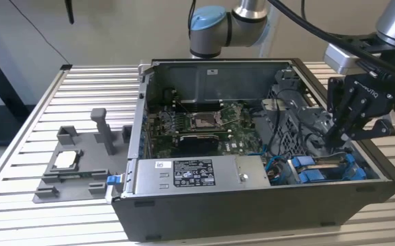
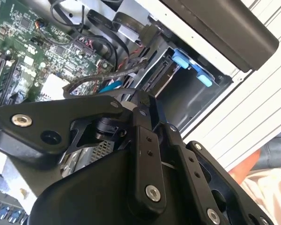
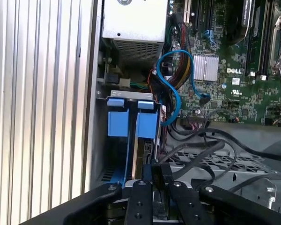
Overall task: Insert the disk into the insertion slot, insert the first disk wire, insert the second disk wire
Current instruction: 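Insert the first disk wire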
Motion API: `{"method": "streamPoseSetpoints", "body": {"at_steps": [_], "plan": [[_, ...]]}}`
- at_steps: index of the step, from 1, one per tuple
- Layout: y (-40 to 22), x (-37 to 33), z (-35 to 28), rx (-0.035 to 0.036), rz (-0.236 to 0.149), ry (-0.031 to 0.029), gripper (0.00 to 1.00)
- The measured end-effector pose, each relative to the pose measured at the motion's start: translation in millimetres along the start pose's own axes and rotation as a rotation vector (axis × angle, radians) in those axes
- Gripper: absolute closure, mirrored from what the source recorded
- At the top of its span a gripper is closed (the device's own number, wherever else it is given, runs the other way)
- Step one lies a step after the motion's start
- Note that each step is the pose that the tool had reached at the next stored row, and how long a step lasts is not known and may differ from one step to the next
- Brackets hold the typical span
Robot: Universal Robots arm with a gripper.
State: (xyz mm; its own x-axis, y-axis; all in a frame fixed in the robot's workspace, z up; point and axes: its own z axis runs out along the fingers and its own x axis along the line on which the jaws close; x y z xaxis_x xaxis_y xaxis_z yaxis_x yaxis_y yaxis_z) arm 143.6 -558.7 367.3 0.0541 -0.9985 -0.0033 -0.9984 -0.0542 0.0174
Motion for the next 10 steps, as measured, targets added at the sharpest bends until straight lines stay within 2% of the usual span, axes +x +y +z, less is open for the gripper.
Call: {"method": "streamPoseSetpoints", "body": {"at_steps": [10], "plan": [[-7.3,1.0,10.5,0.0012,0.004,0.0002,0.81]]}}
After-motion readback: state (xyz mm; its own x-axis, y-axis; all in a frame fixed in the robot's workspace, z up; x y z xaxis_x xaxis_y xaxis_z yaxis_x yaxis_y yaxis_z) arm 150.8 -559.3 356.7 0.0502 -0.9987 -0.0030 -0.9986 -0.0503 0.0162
